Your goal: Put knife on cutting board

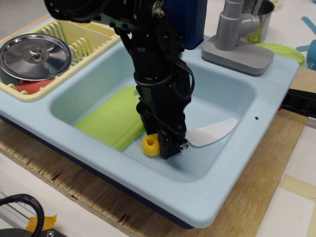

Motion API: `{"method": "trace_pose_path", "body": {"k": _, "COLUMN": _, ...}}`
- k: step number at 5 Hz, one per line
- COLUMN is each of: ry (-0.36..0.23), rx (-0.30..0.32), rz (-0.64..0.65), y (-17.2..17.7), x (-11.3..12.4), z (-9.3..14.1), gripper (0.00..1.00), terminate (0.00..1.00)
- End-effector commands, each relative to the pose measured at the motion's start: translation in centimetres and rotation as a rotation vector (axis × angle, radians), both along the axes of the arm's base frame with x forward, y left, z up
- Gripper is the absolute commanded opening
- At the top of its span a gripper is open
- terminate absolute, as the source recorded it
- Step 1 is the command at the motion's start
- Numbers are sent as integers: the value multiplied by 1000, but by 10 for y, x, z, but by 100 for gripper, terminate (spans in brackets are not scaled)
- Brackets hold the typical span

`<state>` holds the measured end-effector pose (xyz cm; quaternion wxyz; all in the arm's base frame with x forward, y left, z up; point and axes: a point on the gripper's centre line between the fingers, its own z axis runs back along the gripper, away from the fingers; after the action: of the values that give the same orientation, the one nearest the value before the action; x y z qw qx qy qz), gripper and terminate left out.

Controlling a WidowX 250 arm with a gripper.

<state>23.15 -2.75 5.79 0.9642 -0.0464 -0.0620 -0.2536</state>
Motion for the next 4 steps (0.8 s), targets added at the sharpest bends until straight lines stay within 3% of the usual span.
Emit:
{"method": "trace_pose_path", "body": {"k": 1, "ry": 18, "rx": 34, "rz": 13, "y": -1, "x": -2, "z": 17, "gripper": 0, "terminate": 0}}
{"method": "trace_pose_path", "body": {"k": 2, "ry": 37, "rx": 48, "rz": 50, "y": 4, "x": 3, "z": 33, "gripper": 0, "terminate": 0}}
{"method": "trace_pose_path", "body": {"k": 3, "ry": -10, "rx": 70, "rz": 84, "y": 19, "x": 7, "z": 52, "gripper": 0, "terminate": 0}}
{"method": "trace_pose_path", "body": {"k": 4, "ry": -21, "rx": 82, "rz": 149, "y": 43, "x": 9, "z": 60, "gripper": 0, "terminate": 0}}
